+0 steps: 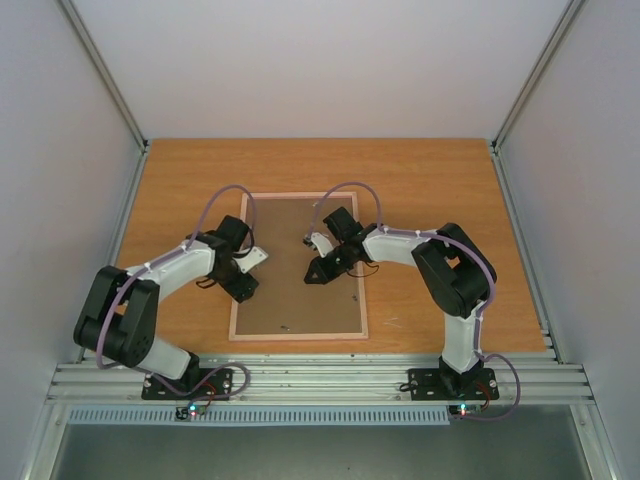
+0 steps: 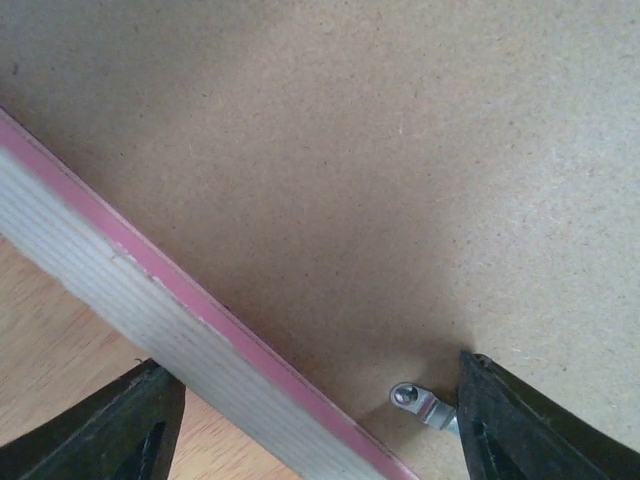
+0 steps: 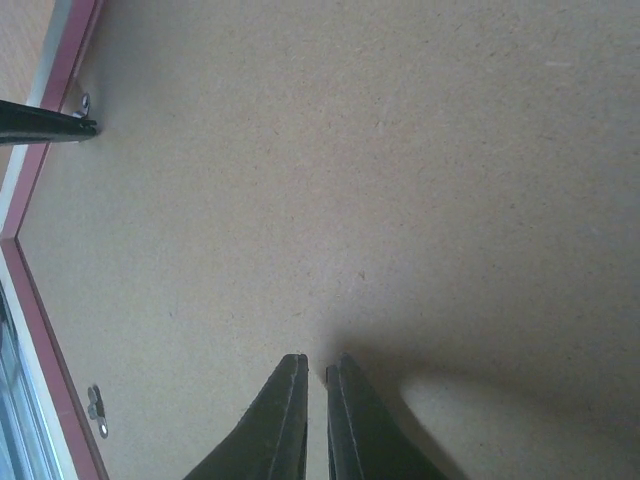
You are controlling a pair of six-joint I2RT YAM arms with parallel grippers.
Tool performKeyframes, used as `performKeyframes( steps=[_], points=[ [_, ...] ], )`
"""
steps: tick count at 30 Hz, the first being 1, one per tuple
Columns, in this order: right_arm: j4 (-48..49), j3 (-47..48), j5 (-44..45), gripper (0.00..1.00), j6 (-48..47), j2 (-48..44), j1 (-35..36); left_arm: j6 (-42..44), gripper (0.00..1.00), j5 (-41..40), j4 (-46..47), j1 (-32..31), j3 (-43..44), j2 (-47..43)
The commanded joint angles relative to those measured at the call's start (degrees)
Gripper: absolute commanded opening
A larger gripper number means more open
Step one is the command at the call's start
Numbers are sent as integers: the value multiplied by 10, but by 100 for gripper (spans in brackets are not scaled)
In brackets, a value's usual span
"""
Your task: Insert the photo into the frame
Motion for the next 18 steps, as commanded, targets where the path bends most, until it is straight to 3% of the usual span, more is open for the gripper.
performKeyframes(
  steps=[1,9,18],
  points=[
    [1,-19,41,10,-13,7,-11,59,72,-69,8,2,-41,-3],
    [4,-37,44,9,-23,-6,-15,108,59,-68,22,21,-53,8],
    [8,-48,49,8,-26,-12,-24,225,41,-68,48,33,-41,8]
  ],
)
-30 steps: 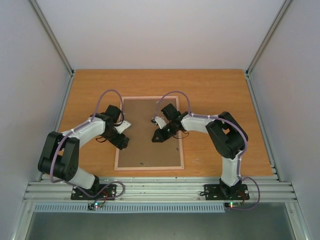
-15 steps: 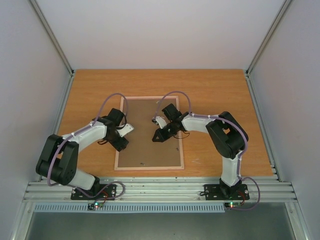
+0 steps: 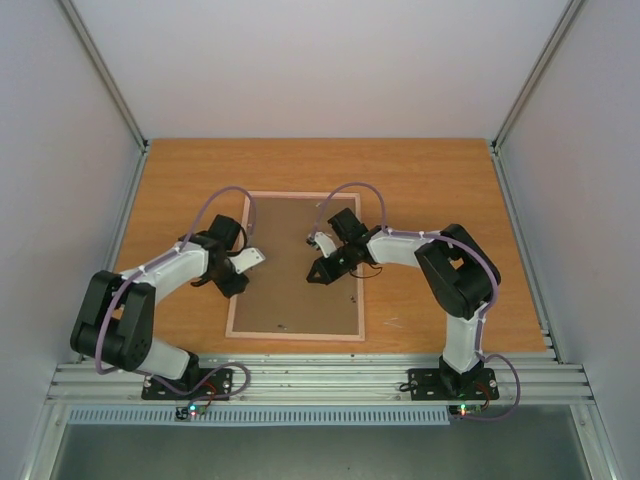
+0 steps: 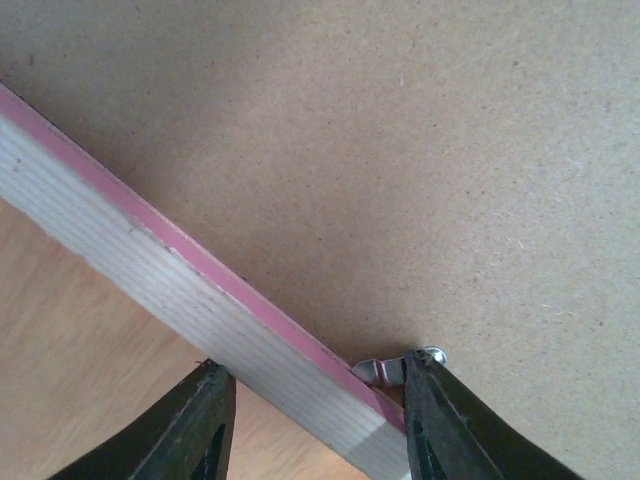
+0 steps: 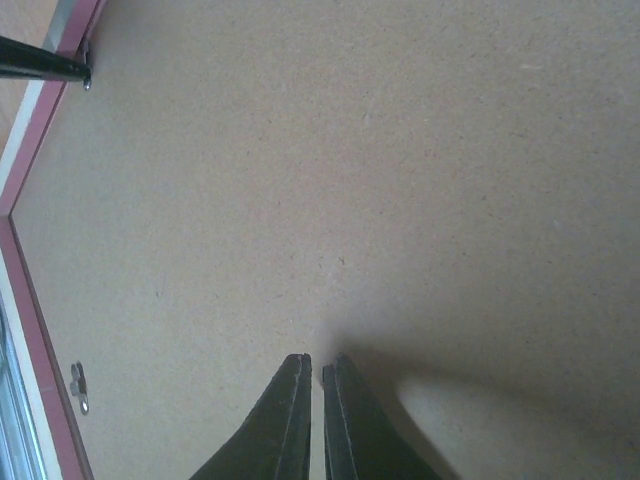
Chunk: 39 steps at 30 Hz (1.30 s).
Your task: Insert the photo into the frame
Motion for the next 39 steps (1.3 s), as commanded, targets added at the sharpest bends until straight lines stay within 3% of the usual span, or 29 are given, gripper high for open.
performKeyframes(
  steps=[1,2,4,7,12,16,20,26,39],
  points=[
    [-26,-18,50,8,-13,-1,-13,123,42,-64,25,6,-15,28],
    [-27,-17,48,8,-13,-3,-12,122,43,-57,14,6,-7,27],
    [-29,-10,39,9,-11,-6,-12,110,58,-24,-15,6,16,17],
    [-28,1,20,9,-8,-13,-12,106,71,38,-49,6,40,-22],
    [-40,22,-12,9,8,-35,-12,182,82,154,-107,-7,22,-144],
    [-49,24,-30,9,12,-59,-12,263,86,217,-185,-56,-22,-253],
    [-60,13,-49,9,8,-65,-12,296,87,172,-177,-133,-85,-303],
    [-69,-14,-63,9,-1,-50,-11,277,87,122,-110,-205,-84,-241],
    [-78,-13,-32,8,-26,-4,-15,295,80,92,2,-271,-97,-152]
  ],
)
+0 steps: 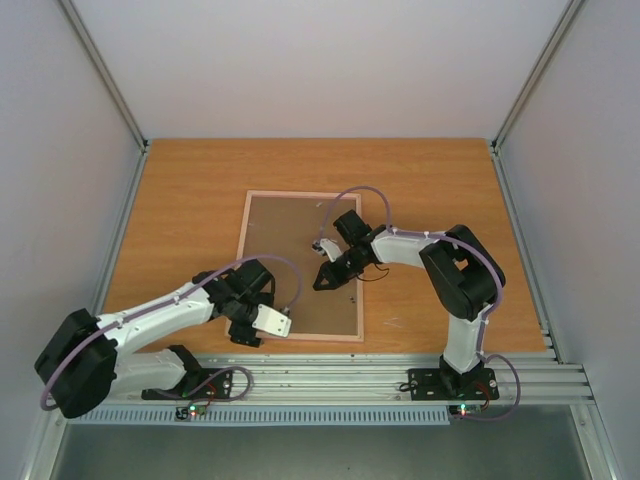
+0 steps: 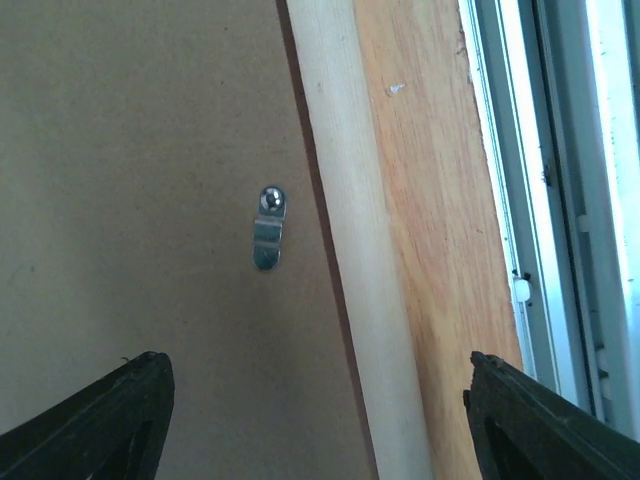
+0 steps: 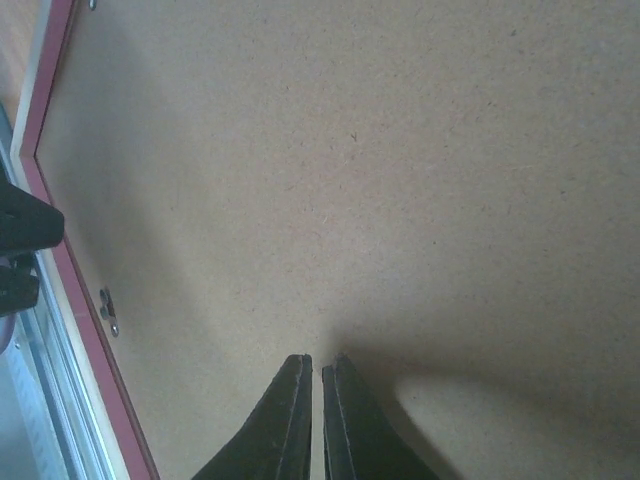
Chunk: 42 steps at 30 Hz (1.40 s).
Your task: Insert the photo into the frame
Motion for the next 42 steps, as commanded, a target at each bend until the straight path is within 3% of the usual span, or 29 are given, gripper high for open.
performKeyframes(
  steps=[1,13,22,34,42],
  points=[
    [-9,-2,14,8,-14,13,-6,28,80,1,42,-12,-4,21],
    [-6,-2,21,8,-12,23,-12,31,73,6,64,-36,-3,82],
    [-6,-1,20,8,-13,25,-20,92,63,24,42,-60,-31,58],
    [-1,-7,17,7,-9,25,-27,154,38,77,-21,-64,-27,50],
    [5,-8,13,7,-5,24,-26,166,34,100,-18,-64,-25,43]
  ],
)
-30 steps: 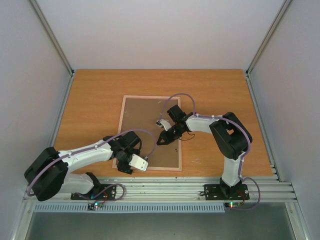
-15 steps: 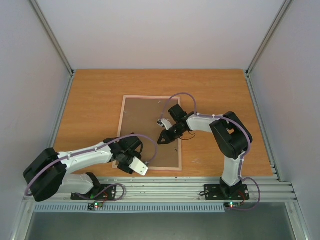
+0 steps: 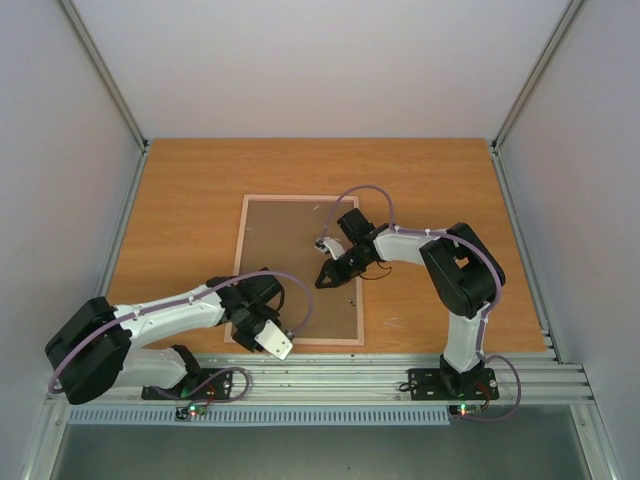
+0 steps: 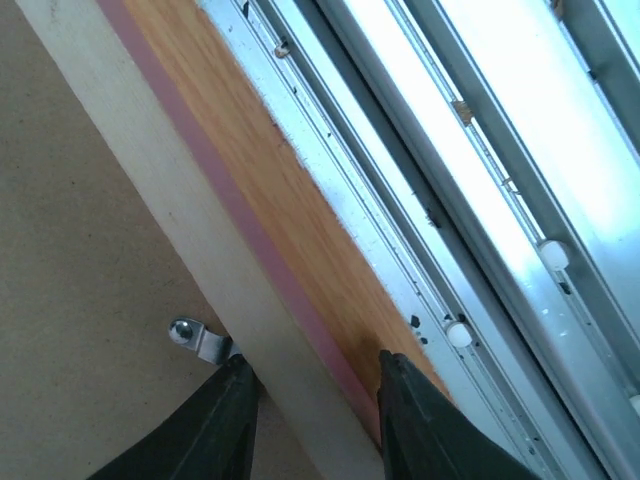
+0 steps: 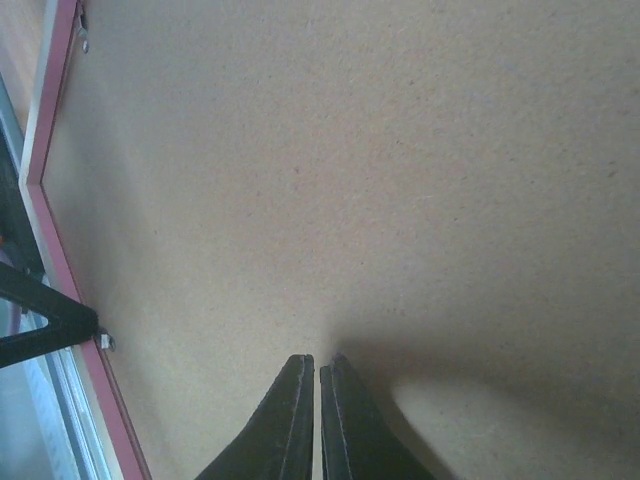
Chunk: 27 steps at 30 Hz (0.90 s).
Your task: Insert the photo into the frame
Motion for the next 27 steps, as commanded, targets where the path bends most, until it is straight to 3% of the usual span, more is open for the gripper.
performKeyframes(
  steps=[1,3,6,10,27],
  points=[
    [3,-8,26,7,-3,17,-5,19,34,50,-47,-6,-9,-13],
    [4,-8,24,7,-4,15,-5,5,34,54,-48,-6,-4,-22],
    [5,-9,23,7,-2,14,-5,-32,43,55,-39,-6,0,-36],
    [9,-12,22,7,0,17,-6,-76,48,18,-8,-6,-6,-29],
    [17,-16,26,6,1,20,-6,-115,48,-16,21,-6,-3,45]
  ],
)
